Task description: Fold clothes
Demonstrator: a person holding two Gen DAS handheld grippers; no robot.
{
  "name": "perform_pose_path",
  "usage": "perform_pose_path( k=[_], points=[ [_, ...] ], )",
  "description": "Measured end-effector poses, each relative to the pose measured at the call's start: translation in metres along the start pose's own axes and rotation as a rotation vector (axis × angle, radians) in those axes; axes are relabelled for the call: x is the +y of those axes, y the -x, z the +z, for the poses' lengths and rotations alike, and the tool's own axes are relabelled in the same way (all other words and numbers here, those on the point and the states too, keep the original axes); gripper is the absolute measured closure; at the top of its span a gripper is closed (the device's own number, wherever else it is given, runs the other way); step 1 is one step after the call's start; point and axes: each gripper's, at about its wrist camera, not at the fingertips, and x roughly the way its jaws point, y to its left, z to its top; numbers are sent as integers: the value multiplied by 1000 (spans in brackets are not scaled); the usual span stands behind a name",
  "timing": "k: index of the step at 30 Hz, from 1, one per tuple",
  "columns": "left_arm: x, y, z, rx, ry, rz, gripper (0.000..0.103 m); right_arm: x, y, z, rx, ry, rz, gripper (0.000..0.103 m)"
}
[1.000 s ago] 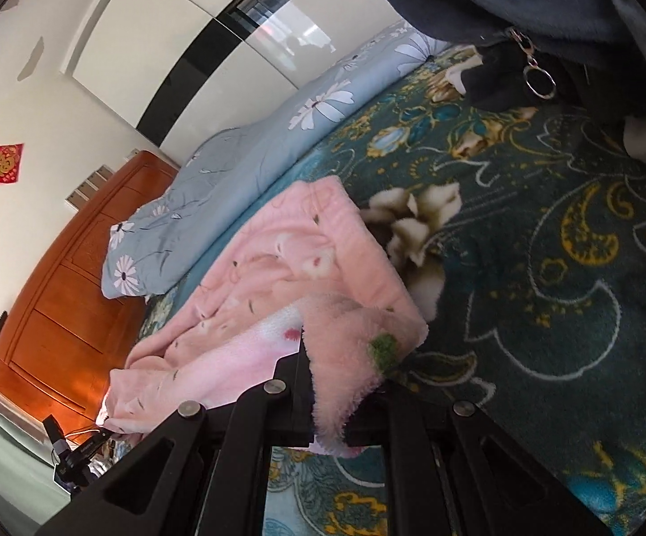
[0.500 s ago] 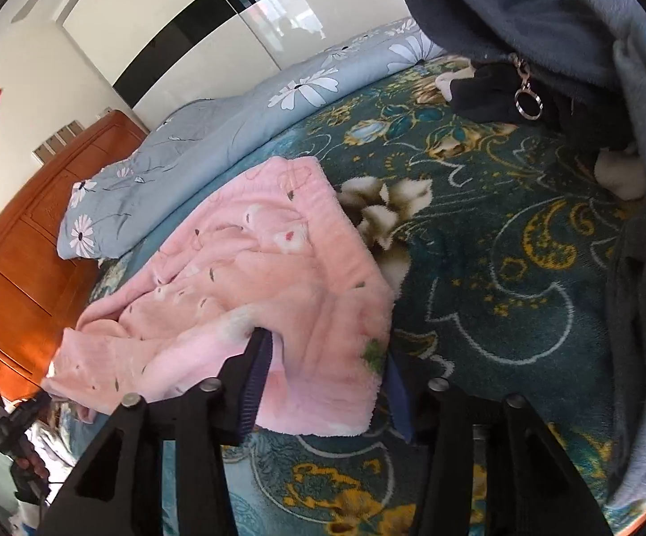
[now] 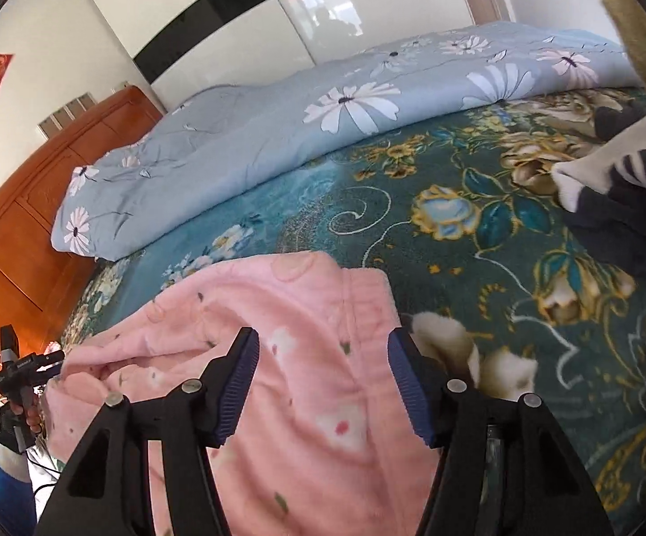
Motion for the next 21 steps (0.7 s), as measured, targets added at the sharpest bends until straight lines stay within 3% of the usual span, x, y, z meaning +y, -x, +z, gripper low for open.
perform_pose_path(
  k=[3, 9, 11, 12, 14, 15, 16, 18, 19, 21],
  points=[
    [0, -23, 6, 60, 18, -37, 22, -18, -35, 16, 49, -38, -18, 41],
    [6, -40, 8, 62, 70, -89, 24, -34, -71, 17, 139, -100, 63, 39],
    [3, -39, 9, 45, 59, -75, 28, -28, -68, 16, 111, -95, 83, 39],
    [1, -38, 10, 35, 49, -62, 39, -25, -65, 16, 94, -95, 89, 40],
    [-3, -37, 11, 26, 36, -33, 73, -20, -60, 18, 66, -100, 90, 53],
    [-4, -37, 12, 24, 30, -24, 80, -18, -59, 20, 61, -104, 91, 69],
    [-6, -37, 13, 23, 25, -16, 87, -15, -58, 22, 61, -102, 92, 72],
    [-13, -34, 15, 3, 0, 10, 90, -6, -58, 25, 71, -82, 94, 81],
    [-17, -31, 17, -16, -13, 24, 91, -2, -56, 27, 65, -73, 96, 96],
    [-26, -17, 26, -73, -34, 28, 92, 4, -46, 35, 28, -79, 107, 96]
  ],
)
